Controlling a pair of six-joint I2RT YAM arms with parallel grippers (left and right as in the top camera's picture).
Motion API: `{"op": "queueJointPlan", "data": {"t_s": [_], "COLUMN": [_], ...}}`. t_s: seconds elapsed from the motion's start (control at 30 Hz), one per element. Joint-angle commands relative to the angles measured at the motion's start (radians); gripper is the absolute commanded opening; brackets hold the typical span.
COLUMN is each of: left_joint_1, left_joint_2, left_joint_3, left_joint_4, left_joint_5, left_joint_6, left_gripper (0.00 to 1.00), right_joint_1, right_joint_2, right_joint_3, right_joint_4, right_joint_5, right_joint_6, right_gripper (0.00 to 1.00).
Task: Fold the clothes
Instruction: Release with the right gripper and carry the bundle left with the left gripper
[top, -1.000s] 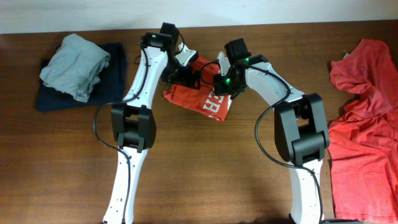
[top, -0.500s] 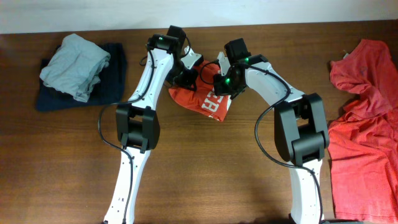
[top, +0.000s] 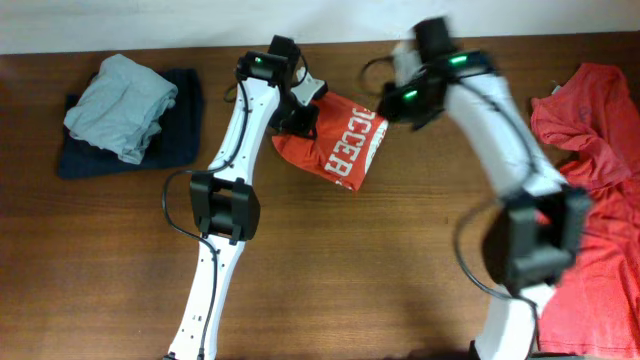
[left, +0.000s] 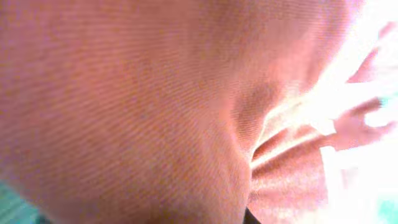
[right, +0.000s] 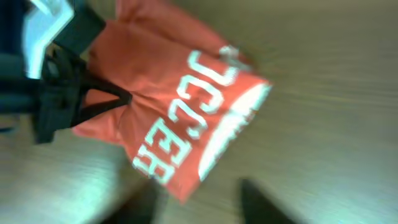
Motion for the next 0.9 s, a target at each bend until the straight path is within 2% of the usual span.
{"op": "queueJointPlan", "data": {"t_s": [0.0,0.03,0.27,0.4,0.73,0.87], "left_joint_1": [0.002,0.005,0.033,0.082,0.289,0.383], "left_joint_2": [-0.004,-0.011,-0.106,-0.18,-0.313,-0.324], "left_joint_3": [0.172,0.174,0.174,0.174,0.174,0.174], "left_joint_4": [-0.015,-0.01,0.029,0.07,0.153,0.187], "left_joint_5": [-0.008,-0.01,-0.014,-0.074,-0.077,-0.075], "left_joint_6": [-0.061,-0.075,-0.105,-0.159,-0.212,-0.272], "left_gripper": [0.01,0.01,0.01,0.01,0.01,0.01], "right_joint_1": [-0.096,-0.118,-0.229,-0.267,-0.272,-0.272], "right_joint_2": [-0.096,-0.097,-0.092,-0.092,-0.092,-0.092], "right_joint_3": [0.022,0.022,0.016,0.016,0.016,0.016], "right_joint_4": [-0.069,-0.089,-0.127,-0.127,-0.127,-0.127], "right_joint_5": [0.016,0.016,0.016,0.016,0.016,0.016], "right_joint_6": [-0.007,-0.007,-0.006,-0.006,-0.006,-0.006], "right_gripper": [0.91,0.99,0.99,0.99,0.99,0.99]}}
